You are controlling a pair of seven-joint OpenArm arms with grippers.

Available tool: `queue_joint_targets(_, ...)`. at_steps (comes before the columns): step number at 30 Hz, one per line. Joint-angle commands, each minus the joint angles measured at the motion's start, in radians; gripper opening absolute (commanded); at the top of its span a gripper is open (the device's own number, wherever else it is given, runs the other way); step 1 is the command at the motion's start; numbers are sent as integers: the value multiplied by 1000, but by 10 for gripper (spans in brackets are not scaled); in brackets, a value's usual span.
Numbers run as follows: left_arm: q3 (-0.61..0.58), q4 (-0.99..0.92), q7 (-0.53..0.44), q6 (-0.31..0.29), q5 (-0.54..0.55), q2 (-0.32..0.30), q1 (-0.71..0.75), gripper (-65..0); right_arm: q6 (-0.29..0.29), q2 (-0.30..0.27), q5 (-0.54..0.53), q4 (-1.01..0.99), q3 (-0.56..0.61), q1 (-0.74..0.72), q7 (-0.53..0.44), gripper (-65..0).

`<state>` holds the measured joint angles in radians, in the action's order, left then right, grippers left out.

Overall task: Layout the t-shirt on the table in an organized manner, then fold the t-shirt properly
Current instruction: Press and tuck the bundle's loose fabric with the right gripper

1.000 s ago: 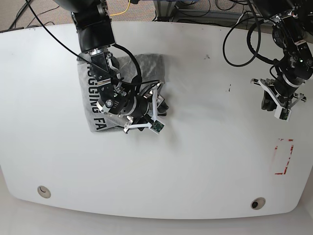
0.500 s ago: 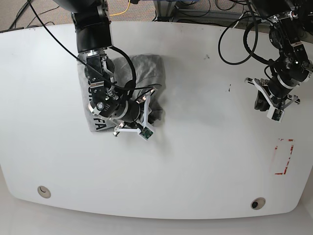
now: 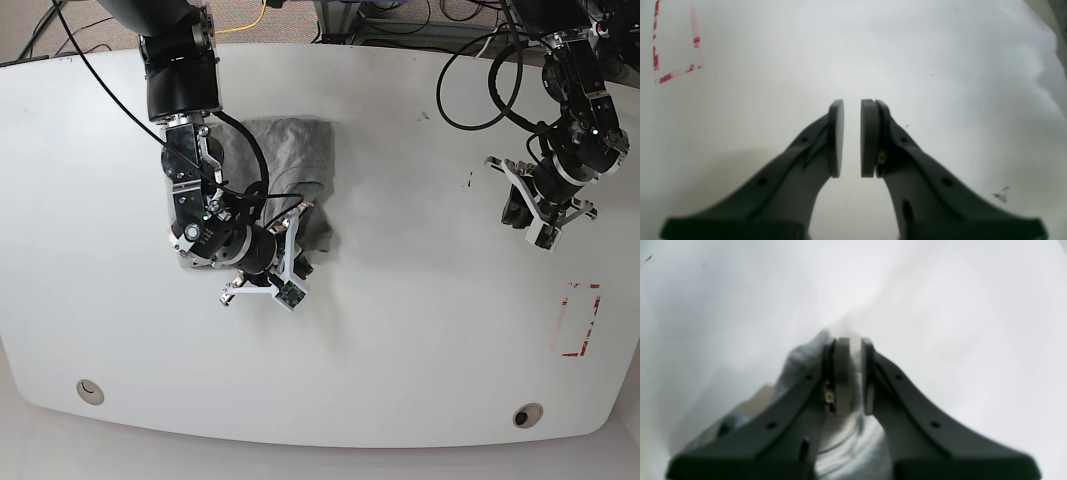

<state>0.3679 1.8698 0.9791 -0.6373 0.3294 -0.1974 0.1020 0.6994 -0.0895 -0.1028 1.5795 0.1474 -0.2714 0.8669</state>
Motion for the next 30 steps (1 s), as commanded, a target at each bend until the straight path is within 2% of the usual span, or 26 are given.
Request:
queue_joint_targets(1, -8, 15, -21, 0, 9, -12, -11, -569, -1, 3, -10, 35, -2, -29, -24, -598)
queue_joint_targets(14, -59, -2, -22, 3, 9, -10, -11, -569, -1, 4, -13, 57, 1, -30, -22, -590)
queue_joint_targets(17, -59, -32, -22, 3, 9, -10, -14, -569, -1, 6, -16, 60, 4, -24, -18, -509)
queue_joint_targets(19, -59, -49, -24, 3, 9, -10, -15, -569, -1, 14, -16, 60, 4, -13, -18, -415)
queue_joint_targets(23, -59, -65, -44, 3, 9, -10, -34, -569, -1, 33, -8, 55, 2, 2, -19, -189)
queue_joint_targets(26, -59, -74, -50, 3, 9, -10, -35, -569, -1, 35, -8, 38, 4, 4, -21, -68)
queue_joint_targets(30, -59, -75, -50, 3, 9, -10, -38, -569, -1, 37, -8, 0, 5, 1, -22, -65)
